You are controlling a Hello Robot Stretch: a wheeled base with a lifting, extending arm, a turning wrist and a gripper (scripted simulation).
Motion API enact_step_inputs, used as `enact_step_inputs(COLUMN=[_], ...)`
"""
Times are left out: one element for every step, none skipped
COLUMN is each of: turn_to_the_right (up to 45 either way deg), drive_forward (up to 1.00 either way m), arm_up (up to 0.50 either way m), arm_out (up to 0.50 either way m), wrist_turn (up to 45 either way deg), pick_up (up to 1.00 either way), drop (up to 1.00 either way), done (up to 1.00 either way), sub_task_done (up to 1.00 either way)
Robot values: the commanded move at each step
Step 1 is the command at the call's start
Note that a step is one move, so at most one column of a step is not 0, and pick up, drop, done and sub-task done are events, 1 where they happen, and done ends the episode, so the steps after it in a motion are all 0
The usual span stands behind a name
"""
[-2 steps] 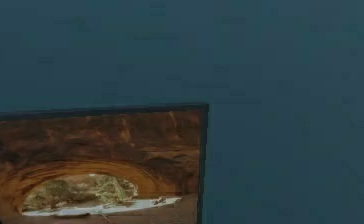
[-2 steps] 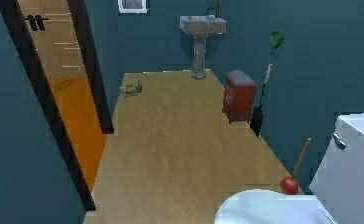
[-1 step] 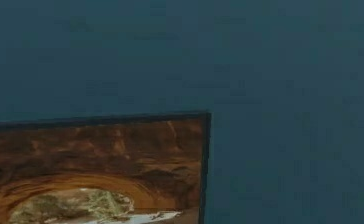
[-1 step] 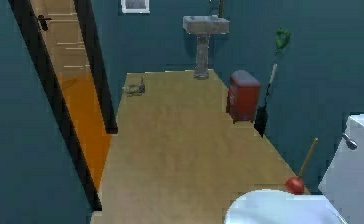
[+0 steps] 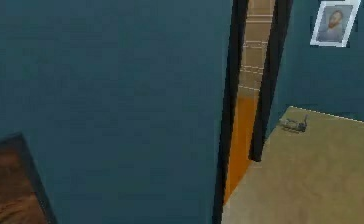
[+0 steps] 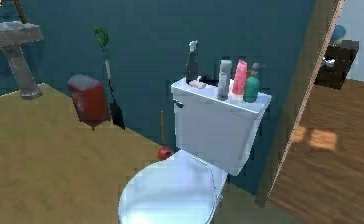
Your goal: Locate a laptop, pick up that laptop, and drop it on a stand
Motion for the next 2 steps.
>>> enact_step_inputs(turn_to_the_right=[24.0, 0.0], drive_forward=[0.0, 0.75], arm_up=[0.0, 0.0], arm_out=[0.0, 0.0], wrist_turn=[0.0, 0.0], pick_up=[0.0, 0.0], drop=[0.0, 0.0], done=[0.0, 0.0], sub_task_done=[0.0, 0.0])
